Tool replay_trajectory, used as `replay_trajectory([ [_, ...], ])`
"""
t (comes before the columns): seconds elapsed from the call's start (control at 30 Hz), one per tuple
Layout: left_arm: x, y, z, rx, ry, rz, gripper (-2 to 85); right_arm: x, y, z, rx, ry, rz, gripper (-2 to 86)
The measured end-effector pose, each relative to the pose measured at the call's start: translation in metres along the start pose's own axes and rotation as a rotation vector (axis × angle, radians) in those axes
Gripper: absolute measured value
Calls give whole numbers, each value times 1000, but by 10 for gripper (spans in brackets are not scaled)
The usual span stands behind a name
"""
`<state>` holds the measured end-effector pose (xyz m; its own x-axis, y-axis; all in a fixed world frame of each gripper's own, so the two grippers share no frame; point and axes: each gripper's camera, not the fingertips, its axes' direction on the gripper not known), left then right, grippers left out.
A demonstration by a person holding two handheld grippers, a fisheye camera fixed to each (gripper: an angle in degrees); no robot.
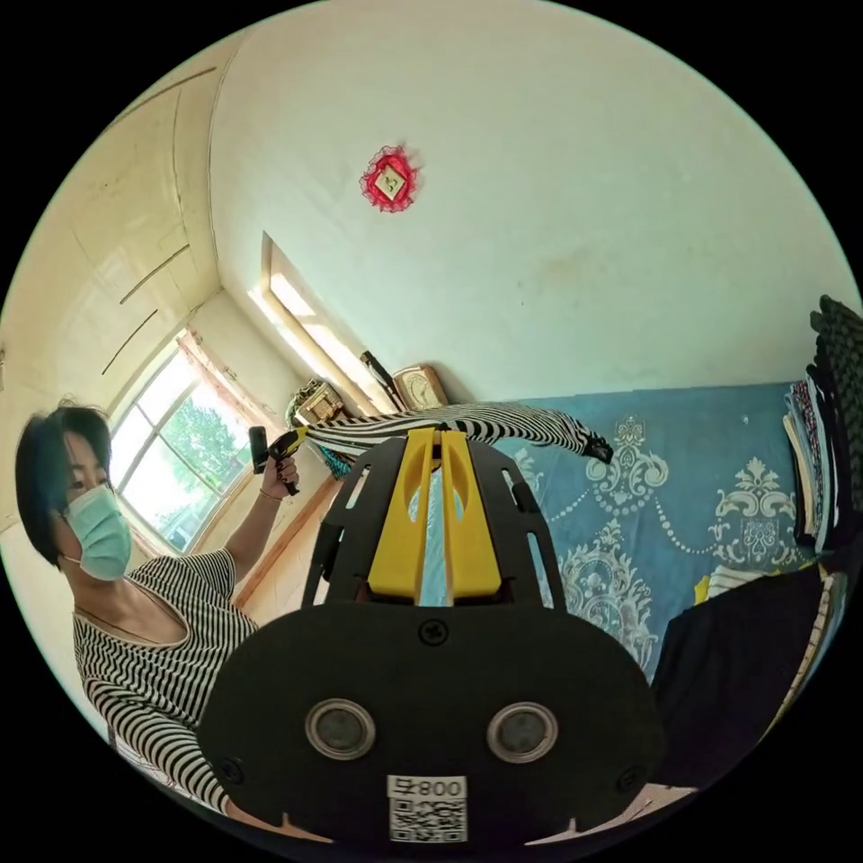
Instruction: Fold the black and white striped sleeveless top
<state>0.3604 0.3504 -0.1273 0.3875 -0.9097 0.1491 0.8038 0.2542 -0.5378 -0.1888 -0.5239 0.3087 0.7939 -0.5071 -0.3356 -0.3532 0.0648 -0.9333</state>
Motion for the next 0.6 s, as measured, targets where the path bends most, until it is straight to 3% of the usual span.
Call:
replay_trajectory([
  [0.2, -18, 139, 20, -169, 16, -218, 7, 29, 141, 17, -184, 60, 174, 11],
  [0.37, -65, 286, 78, -394, 15, -601, 6, 113, 289, 57, -351, 63, 528, 11],
  [0.47, -78, 331, 95, -409, 33, -749, 6, 151, 344, 75, -404, 53, 680, 12],
  [0.6, -81, 339, 102, -415, 6, -779, 6, 170, 366, 88, -431, 74, 727, 12],
])
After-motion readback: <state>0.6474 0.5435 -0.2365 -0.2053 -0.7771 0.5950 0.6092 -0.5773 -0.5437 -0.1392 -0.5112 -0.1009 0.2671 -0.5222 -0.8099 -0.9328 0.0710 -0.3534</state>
